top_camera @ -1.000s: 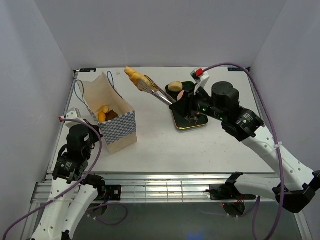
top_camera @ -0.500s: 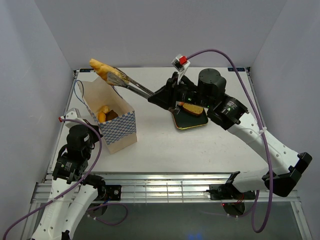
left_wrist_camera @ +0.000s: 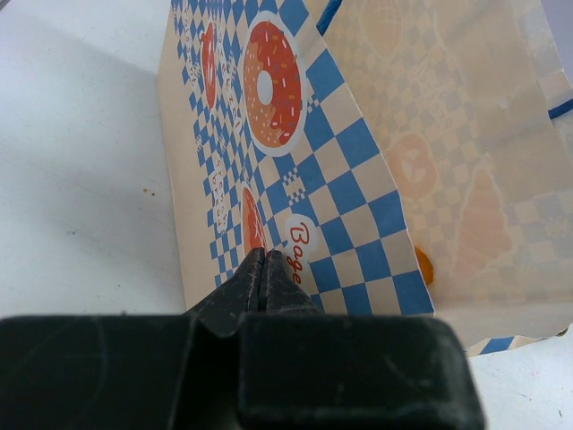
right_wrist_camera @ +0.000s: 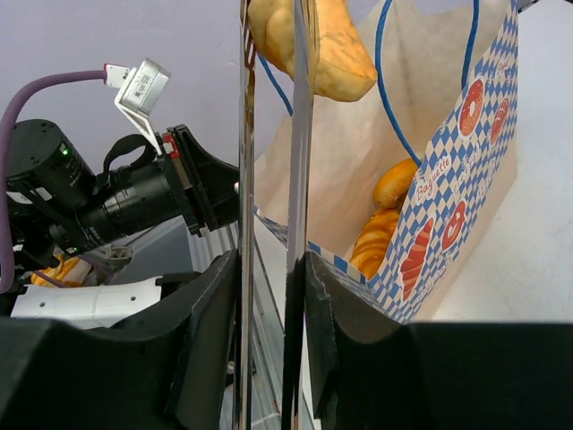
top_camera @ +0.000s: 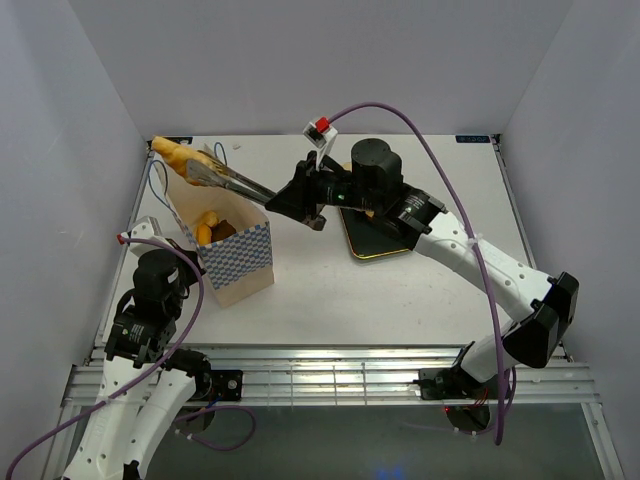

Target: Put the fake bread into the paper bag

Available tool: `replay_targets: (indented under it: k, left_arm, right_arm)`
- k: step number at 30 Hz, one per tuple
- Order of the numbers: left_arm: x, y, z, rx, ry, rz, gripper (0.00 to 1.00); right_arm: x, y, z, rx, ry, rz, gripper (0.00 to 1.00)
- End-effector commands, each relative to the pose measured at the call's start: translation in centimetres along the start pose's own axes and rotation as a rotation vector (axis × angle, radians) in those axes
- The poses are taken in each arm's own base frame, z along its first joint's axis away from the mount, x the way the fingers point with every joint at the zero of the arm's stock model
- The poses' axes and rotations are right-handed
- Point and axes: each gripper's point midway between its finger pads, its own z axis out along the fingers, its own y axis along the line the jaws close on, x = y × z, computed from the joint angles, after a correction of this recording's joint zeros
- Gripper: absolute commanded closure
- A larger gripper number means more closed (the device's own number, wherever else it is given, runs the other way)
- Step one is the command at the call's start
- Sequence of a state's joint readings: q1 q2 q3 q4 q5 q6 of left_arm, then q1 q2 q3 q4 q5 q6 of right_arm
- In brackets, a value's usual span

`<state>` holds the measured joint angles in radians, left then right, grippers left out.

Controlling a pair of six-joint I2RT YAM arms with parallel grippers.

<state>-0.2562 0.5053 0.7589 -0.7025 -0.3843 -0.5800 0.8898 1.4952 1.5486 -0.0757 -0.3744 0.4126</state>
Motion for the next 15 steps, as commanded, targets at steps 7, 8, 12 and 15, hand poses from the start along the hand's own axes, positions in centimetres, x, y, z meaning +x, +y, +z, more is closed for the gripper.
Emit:
replay_targets:
  k: [7,8,12,15]
  left_arm:
    - [-0.2,0.1,0.0,0.002,-0.017,-0.003,1.0]
    - [-0.2,0.1,0.1,0.001,-0.016,-0.003,1.0]
    - [-0.2,0.1,0.0,0.003,-0.016,-0.003,1.0]
    - [-0.1,0.1,0.2,-0.001,-0.012,-0.001,1.0]
  right_arm:
    - [-4.7,2.9,-0.2,-0.091,-0.132,-0.052,0.43]
    - [-4.8,2.8,-0.2,-0.089,-0.133,-0.052,0.42]
    - [-5.3,3.1,-0.6,-0.085,-0.138,-0.065,0.41]
    - [-5.9,3.5,-0.9,-0.088,-0.148,-0.082,0.41]
